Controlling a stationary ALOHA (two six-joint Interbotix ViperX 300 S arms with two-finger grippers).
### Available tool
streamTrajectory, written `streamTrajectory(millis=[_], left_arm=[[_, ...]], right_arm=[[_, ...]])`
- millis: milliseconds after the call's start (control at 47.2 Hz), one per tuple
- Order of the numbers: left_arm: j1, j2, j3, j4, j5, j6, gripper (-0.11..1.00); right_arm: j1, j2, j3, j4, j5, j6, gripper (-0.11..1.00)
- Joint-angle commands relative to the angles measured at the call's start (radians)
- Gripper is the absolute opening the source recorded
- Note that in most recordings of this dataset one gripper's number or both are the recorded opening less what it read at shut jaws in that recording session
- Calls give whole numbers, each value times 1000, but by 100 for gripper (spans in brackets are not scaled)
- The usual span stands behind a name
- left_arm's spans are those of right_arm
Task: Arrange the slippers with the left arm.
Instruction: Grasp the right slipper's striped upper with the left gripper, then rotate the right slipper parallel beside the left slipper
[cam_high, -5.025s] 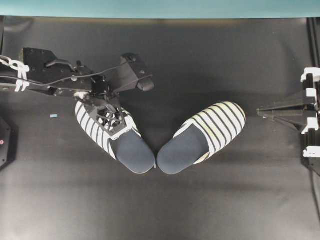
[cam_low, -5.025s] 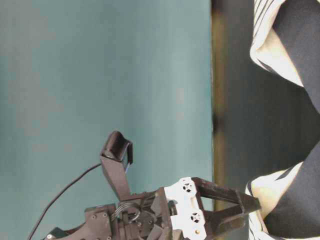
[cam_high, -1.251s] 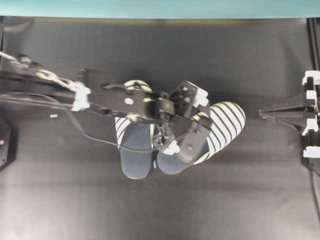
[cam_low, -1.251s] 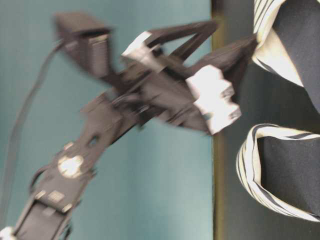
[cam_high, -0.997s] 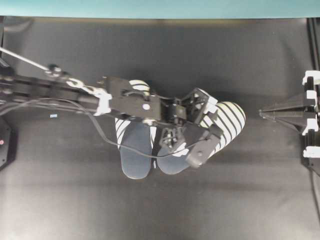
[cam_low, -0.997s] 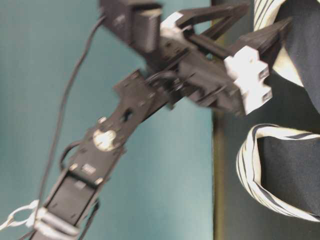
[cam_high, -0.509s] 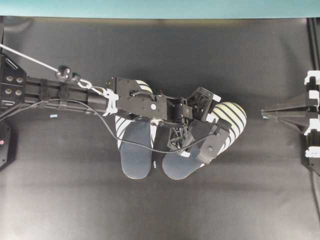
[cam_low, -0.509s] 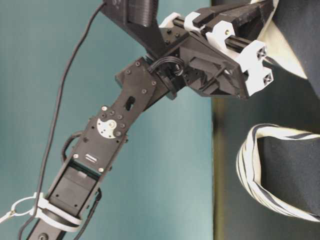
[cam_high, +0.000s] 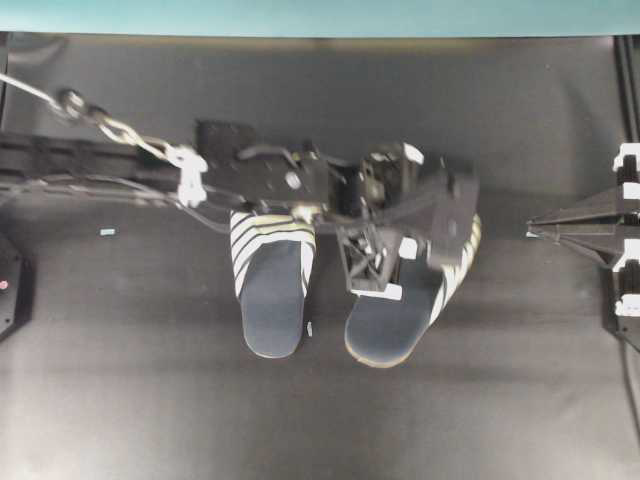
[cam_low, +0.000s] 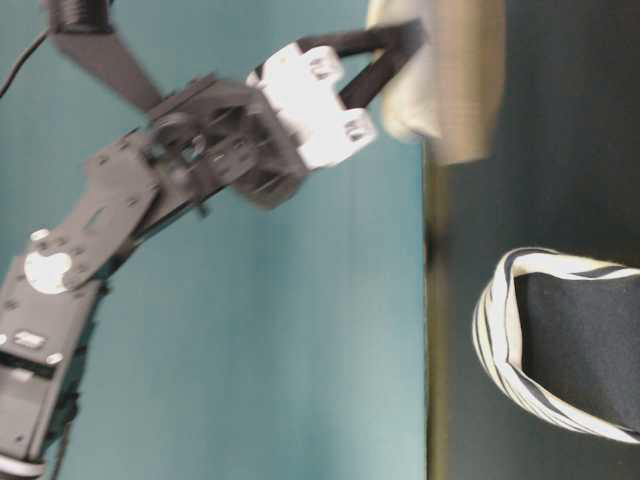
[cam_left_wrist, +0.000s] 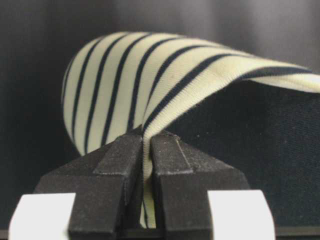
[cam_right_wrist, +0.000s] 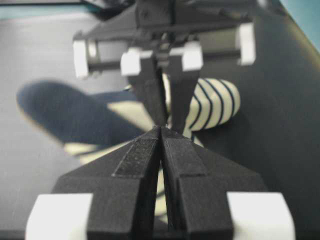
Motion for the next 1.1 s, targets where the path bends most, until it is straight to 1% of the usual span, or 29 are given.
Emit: streamTrajectory(millis=[0, 106, 212, 403, 488, 848, 1081], left_arm=[[34, -40, 3, 2, 71, -49, 1], [58, -49, 32, 2, 110, -127, 1], [74, -61, 55, 2, 110, -164, 1], [97, -61, 94, 3, 95, -173, 1], [95, -55, 107, 3, 86, -183, 1], [87, -9, 140, 3, 52, -183, 1], [69, -6, 164, 3, -12, -183, 1]], right_arm=[[-3, 5, -6, 2, -5, 5, 0], [-3, 3, -6, 2, -6, 5, 0], [-3, 3, -5, 0, -8, 3, 0], [-3, 2, -5, 2, -8, 3, 0], [-3, 2, -3, 2, -9, 3, 0], [-3, 2, 0, 2, -12, 3, 0], [-3, 3, 2, 0, -12, 3, 0]])
